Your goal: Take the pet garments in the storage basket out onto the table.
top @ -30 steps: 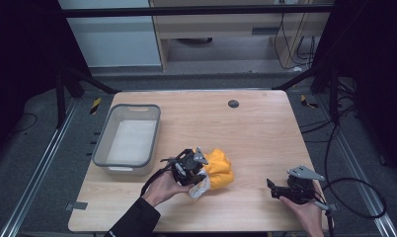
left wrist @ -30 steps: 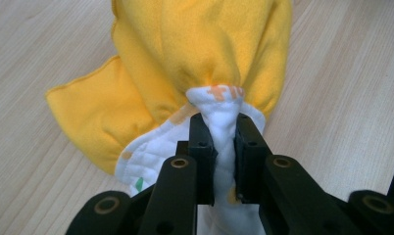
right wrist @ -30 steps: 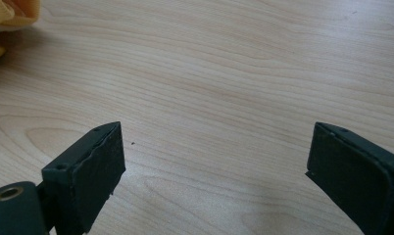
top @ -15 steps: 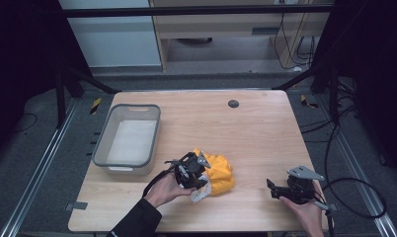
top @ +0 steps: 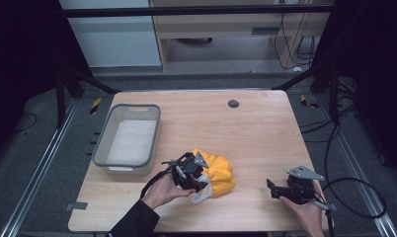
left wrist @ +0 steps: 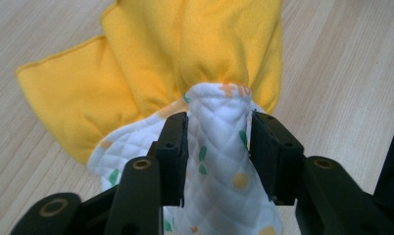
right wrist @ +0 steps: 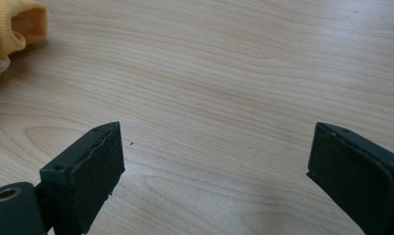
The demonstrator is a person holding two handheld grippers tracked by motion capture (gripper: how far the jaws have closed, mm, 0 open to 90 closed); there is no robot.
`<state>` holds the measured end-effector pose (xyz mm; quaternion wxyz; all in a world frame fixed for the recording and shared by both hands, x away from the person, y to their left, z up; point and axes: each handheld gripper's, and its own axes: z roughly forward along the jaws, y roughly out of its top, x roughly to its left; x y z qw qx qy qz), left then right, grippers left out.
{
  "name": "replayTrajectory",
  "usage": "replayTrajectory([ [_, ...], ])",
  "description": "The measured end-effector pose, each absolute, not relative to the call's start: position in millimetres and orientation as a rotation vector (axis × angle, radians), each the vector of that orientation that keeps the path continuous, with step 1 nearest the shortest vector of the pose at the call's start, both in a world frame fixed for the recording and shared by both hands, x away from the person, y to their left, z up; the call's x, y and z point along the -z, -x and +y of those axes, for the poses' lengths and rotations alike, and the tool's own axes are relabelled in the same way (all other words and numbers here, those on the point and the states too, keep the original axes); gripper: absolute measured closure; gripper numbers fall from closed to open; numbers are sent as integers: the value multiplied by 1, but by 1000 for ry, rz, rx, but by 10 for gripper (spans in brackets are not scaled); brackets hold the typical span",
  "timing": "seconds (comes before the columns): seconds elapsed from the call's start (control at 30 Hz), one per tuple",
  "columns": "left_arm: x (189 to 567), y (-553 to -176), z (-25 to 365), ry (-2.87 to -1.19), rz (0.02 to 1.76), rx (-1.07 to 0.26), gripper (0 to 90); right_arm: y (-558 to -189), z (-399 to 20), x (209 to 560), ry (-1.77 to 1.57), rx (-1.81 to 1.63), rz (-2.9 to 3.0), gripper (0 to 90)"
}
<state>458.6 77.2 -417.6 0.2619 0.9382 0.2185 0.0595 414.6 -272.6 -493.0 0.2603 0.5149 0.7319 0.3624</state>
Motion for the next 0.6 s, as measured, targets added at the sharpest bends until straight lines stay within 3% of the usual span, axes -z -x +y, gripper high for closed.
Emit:
replayTrajectory([
  [0.6, 401, -441, 121, -2321, 630, -299, 307, -414, -273, 493, -1390, -976, 1982, 64],
])
